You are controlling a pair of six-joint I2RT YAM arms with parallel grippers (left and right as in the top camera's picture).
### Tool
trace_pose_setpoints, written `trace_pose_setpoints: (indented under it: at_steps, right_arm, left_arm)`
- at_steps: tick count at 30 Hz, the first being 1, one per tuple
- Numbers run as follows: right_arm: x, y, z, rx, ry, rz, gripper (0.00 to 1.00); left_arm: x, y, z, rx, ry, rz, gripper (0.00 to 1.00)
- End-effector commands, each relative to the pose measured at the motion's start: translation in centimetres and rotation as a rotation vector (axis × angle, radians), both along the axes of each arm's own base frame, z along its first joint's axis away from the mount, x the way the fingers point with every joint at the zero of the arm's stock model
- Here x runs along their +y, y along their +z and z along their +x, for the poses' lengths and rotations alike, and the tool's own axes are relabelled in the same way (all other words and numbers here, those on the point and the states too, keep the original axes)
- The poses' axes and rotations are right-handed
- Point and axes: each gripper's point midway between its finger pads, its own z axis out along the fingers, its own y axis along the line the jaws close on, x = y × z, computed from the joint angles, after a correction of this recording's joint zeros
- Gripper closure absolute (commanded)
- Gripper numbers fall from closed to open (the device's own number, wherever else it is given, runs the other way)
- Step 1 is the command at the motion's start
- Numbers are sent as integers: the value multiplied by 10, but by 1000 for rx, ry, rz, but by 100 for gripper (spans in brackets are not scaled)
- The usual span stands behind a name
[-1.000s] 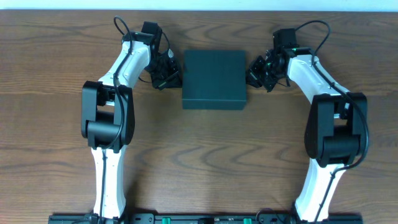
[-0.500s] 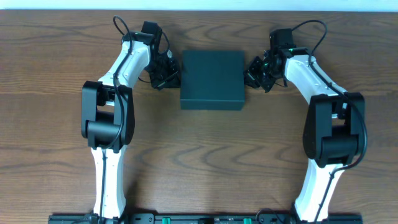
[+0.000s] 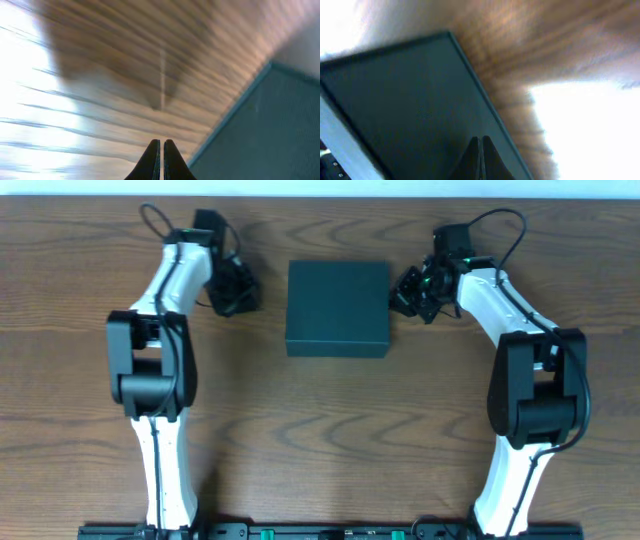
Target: Pack container
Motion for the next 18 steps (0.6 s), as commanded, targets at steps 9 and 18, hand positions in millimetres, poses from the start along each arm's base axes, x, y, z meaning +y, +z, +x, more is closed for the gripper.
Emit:
trace_pose_setpoints:
  at_steps: [9,18]
  right_arm:
    - [-133,129,59,-310,66,-314,99]
    - [-141,254,-19,-323,260,-583,5]
  left_arm:
    - [76,194,69,-505,-52,116,94]
    - [87,336,-25,-685,-199,382,10]
